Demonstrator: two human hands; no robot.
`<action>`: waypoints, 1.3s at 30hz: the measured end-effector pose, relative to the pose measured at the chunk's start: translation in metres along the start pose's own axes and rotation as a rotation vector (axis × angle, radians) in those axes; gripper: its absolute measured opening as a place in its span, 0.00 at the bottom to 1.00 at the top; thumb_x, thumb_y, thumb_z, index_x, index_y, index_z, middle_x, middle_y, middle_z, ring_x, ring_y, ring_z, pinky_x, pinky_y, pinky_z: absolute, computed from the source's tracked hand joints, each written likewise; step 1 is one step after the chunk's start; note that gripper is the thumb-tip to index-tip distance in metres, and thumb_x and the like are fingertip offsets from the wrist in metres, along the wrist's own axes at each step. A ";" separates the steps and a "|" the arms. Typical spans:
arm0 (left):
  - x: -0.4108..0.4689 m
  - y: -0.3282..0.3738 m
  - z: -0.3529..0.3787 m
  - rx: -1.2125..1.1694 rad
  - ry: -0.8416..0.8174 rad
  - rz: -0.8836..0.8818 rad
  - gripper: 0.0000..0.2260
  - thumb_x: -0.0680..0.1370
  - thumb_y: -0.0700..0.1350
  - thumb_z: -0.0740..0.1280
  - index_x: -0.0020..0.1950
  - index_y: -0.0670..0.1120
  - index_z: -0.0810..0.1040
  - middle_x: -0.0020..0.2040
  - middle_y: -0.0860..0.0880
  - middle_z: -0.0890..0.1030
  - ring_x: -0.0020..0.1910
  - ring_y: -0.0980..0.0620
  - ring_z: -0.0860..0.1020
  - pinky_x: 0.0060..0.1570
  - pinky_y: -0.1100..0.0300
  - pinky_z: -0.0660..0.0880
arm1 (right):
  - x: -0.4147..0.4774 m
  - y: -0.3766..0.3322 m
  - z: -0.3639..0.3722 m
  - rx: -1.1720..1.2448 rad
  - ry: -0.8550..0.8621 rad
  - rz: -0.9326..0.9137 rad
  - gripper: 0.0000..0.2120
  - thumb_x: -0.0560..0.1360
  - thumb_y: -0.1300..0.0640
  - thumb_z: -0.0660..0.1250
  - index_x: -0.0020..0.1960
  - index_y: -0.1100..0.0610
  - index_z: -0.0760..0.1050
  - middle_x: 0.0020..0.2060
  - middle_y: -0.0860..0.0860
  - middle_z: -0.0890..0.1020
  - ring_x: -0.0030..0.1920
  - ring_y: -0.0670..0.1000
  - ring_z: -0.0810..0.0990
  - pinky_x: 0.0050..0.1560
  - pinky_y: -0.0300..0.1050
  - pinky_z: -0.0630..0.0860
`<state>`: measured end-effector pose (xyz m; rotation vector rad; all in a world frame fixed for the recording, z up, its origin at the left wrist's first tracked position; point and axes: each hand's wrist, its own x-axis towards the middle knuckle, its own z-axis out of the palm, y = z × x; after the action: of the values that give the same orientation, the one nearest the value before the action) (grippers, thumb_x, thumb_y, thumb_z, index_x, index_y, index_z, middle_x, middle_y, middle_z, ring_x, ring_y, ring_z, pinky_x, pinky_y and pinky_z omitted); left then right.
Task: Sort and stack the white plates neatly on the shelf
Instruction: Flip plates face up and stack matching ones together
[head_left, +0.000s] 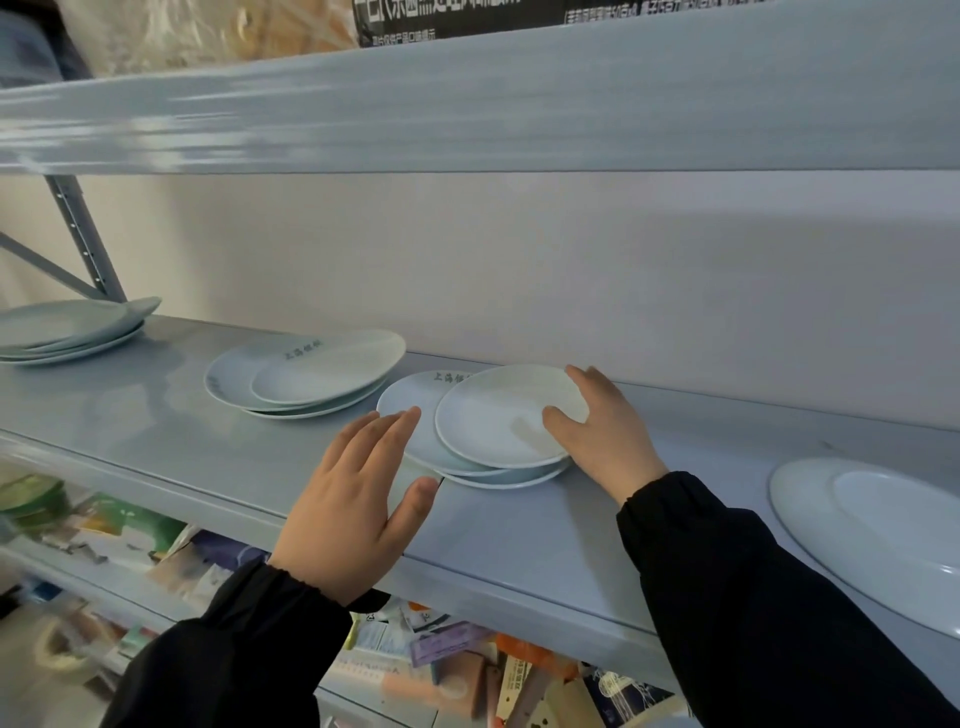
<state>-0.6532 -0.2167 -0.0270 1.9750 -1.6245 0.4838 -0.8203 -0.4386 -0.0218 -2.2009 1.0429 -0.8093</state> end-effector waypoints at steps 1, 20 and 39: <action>0.000 0.001 0.000 -0.003 0.000 -0.002 0.29 0.80 0.61 0.52 0.76 0.45 0.64 0.70 0.48 0.71 0.71 0.47 0.65 0.69 0.61 0.57 | -0.001 0.001 0.001 -0.033 -0.011 -0.019 0.33 0.78 0.46 0.64 0.80 0.50 0.58 0.80 0.50 0.56 0.80 0.49 0.51 0.73 0.43 0.56; 0.015 0.042 0.011 -0.063 -0.012 0.099 0.28 0.80 0.60 0.52 0.75 0.45 0.65 0.69 0.48 0.72 0.72 0.47 0.64 0.70 0.60 0.57 | -0.049 0.008 -0.035 -0.480 -0.022 -0.252 0.38 0.76 0.34 0.60 0.81 0.47 0.54 0.81 0.51 0.52 0.81 0.56 0.42 0.79 0.53 0.50; 0.041 0.167 0.069 -0.202 -0.092 0.360 0.28 0.81 0.60 0.53 0.74 0.45 0.66 0.69 0.47 0.71 0.70 0.46 0.66 0.71 0.56 0.58 | -0.136 0.095 -0.152 -0.594 0.041 -0.053 0.38 0.76 0.35 0.61 0.81 0.44 0.52 0.82 0.51 0.49 0.80 0.53 0.39 0.74 0.41 0.37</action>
<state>-0.8119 -0.3133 -0.0287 1.5844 -2.0141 0.3467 -1.0442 -0.4146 -0.0264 -2.7168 1.3852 -0.6190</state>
